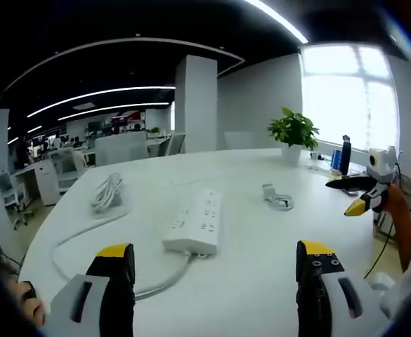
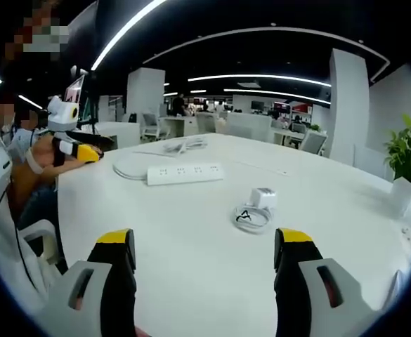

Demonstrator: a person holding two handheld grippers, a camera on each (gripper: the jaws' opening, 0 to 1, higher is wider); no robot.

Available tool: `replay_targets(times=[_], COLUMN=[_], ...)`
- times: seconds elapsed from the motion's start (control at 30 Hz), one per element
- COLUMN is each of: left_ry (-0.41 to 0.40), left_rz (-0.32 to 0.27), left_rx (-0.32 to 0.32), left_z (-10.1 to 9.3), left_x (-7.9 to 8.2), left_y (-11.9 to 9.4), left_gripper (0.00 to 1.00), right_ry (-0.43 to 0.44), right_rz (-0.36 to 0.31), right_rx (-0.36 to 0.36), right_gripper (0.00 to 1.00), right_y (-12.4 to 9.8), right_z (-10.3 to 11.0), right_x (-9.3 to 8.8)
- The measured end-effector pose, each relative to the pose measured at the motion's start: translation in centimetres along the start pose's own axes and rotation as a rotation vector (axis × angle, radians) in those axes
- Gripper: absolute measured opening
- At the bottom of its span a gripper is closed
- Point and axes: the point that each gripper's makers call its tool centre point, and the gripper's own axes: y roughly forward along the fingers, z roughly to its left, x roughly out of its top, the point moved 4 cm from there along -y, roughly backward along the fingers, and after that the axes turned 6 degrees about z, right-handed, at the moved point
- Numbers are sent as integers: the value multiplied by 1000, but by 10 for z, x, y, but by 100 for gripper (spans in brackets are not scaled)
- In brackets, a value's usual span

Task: Straighten the power strip on the desk, plug the charger into it

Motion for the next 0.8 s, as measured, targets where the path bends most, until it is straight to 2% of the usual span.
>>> replay_targets(times=[0.1,0.13,0.17,0.23,0.6,0.8], left_ry=[0,2,2,7,18,47], left_rz=[2,6,10,15,93,154], left_rx=[-18,-23,-26,-35,-64,-49], left_z=[-5,-4,1,4,13,20], left_x=[-1,1,8,13,21,21], left_y=[-3,4,26,42,113,143], left_gripper=[96,96,96,96,95,95], right_ry=[3,4,6,11,30,42], right_rz=[-3,-4,-4,-4,2,7], right_rx=[4,5,5,7,21,25], right_gripper=[80,80,80,80,79,79], right_y=[2,3,4,6,16,21], right_z=[0,-1,-1,-2,-4,-5], right_x=[0,0,0,-1,-7,-10])
